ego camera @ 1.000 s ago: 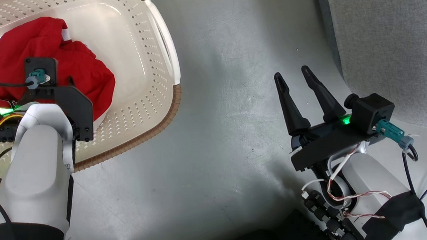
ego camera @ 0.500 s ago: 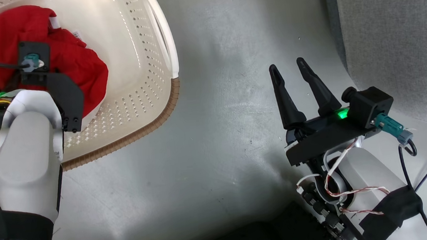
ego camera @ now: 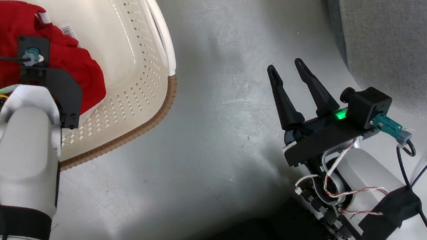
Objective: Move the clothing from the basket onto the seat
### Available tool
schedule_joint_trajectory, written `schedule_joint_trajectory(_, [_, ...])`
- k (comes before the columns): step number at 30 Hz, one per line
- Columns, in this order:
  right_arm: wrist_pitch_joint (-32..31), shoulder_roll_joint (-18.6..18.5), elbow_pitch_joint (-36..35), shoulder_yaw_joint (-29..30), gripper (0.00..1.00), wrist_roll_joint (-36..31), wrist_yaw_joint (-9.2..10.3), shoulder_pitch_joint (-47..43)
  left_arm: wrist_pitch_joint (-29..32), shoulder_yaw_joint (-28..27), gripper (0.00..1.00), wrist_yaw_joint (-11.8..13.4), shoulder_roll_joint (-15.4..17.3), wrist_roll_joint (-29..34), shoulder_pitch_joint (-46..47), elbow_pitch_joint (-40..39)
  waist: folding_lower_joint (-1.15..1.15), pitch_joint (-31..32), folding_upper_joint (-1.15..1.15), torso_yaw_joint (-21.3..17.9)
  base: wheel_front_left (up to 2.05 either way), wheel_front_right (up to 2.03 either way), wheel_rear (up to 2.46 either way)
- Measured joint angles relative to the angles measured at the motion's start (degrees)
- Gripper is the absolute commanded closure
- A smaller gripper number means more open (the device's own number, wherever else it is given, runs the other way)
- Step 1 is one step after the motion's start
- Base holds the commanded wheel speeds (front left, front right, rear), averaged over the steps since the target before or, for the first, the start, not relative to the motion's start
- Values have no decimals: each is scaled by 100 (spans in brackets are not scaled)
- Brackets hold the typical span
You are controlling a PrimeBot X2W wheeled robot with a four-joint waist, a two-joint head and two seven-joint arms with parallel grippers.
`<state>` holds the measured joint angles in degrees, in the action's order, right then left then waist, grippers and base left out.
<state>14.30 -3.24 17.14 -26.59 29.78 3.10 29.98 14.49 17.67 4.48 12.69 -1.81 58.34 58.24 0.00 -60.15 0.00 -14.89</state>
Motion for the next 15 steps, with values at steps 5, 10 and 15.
schedule_joint_trajectory(5, [0,2,29,25,0,4,42,4,-147,-1,100,-53,-58,-22,-15,43,0,104,0,12,0,0,0])
schedule_joint_trajectory(10, [0,4,103,113,0,3,43,14,-417,-43,100,-152,-186,-153,-85,35,0,240,0,33,0,0,0])
schedule_joint_trajectory(15, [0,5,211,216,0,-15,42,51,-705,-58,100,-255,-289,-214,-218,34,0,407,0,64,0,0,0])
